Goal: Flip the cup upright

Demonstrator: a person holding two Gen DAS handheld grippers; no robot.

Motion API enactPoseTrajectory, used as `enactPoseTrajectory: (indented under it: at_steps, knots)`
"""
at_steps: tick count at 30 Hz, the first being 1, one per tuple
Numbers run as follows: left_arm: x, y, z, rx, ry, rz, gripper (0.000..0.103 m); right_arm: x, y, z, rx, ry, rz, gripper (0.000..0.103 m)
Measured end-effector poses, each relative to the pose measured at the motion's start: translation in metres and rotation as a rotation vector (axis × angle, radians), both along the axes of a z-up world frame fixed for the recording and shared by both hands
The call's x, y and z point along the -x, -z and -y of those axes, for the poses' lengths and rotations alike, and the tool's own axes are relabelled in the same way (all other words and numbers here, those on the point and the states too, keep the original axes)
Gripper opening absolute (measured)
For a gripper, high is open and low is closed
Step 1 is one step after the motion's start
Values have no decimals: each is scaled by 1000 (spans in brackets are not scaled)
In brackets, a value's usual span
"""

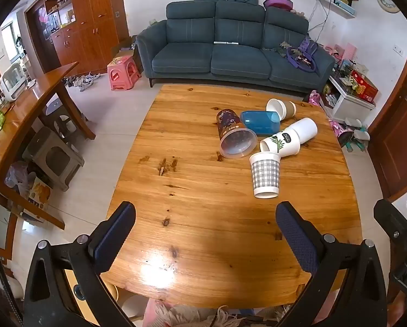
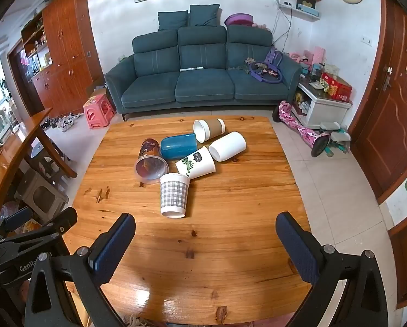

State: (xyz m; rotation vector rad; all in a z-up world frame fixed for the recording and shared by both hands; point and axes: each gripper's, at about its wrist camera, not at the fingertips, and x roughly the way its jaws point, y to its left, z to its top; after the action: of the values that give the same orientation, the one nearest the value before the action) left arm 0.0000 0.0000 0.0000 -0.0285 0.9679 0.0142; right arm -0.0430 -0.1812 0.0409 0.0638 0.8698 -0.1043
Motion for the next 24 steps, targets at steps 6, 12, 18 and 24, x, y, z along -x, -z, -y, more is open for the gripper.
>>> enactPoseTrajectory:
  at_steps: [6,12,18,24]
  knots:
    - [0,0,1,-3,-1,4,103,0,0,0,-1,-1,1,103]
    - [0,0,0,1,0,1,103,0,1,0,-1,0,-1,103]
    - [0,0,0,2,0,1,103,0,1,0,-2,-1,-1,103]
    - [0,0,0,2,0,1,103,0,1,0,-3,-1,-1,103]
